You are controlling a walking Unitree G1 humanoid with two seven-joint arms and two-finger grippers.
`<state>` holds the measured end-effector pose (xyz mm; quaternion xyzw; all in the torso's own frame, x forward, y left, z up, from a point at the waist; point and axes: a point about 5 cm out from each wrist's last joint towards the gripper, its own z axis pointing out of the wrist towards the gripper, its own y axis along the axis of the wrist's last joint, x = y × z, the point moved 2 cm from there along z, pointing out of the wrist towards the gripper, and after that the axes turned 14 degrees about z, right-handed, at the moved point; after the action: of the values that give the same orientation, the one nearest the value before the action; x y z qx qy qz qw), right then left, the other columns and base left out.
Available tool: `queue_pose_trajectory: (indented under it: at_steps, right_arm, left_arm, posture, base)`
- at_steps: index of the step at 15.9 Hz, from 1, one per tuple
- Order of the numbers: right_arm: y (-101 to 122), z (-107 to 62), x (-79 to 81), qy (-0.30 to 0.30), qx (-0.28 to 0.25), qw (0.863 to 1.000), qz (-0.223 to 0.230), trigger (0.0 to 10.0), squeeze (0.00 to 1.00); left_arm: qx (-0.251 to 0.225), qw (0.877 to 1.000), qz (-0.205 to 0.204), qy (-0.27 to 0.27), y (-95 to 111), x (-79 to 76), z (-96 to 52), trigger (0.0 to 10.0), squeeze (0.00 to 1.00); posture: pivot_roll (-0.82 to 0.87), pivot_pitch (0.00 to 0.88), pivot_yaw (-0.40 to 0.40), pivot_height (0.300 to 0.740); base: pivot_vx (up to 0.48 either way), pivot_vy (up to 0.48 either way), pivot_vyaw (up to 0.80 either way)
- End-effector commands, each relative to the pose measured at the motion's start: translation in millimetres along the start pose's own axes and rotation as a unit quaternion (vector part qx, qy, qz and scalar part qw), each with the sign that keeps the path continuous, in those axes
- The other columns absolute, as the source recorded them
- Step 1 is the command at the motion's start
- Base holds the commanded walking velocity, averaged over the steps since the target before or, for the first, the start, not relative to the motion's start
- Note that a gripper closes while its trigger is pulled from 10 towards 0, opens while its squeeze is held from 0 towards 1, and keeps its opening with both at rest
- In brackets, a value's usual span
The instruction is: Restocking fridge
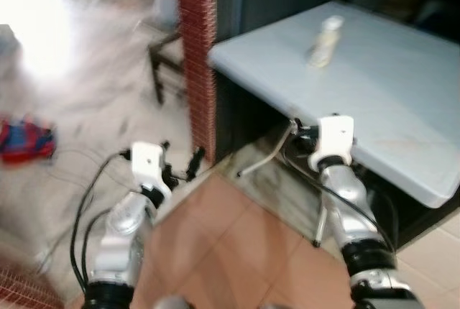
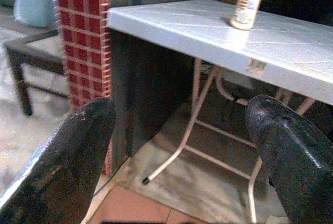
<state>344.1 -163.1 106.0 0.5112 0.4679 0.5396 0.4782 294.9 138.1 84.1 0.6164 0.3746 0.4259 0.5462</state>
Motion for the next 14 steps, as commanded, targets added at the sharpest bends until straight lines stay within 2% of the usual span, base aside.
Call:
queue_pose_trajectory:
  at_steps: [1, 10, 14]
  right_arm:
    - [7.0, 3.7, 15.5, 0.026, -0.014, 1.000, 0.007, 10.0, 0.00]
    - [9.5, 6.0, 17.8, 0.032, -0.021, 0.999, -0.003, 10.0, 0.00]
    - [9.7, 6.6, 19.8, 0.036, -0.022, 0.999, -0.005, 10.0, 0.00]
  left_arm:
    - [-0.003, 1.000, 0.008, 0.020, 2.4, 11.7, -2.9, 10.0, 0.00]
    - [-0.003, 1.000, 0.005, 0.025, 4.0, 14.0, 0.5, 10.0, 0.00]
    - [-0.001, 1.000, 0.005, 0.026, 3.8, 13.3, 1.1, 10.0, 0.00]
  posture:
    - [0.02, 0.018, 0.000, 0.740]
    - [0.03, 0.006, -0.005, 0.740]
    - [0.03, 0.006, -0.007, 0.740]
  base:
    - [0.326, 0.000, 0.00]
    - [0.400, 0.030, 0.00]
    - [0.336, 0.342, -0.76]
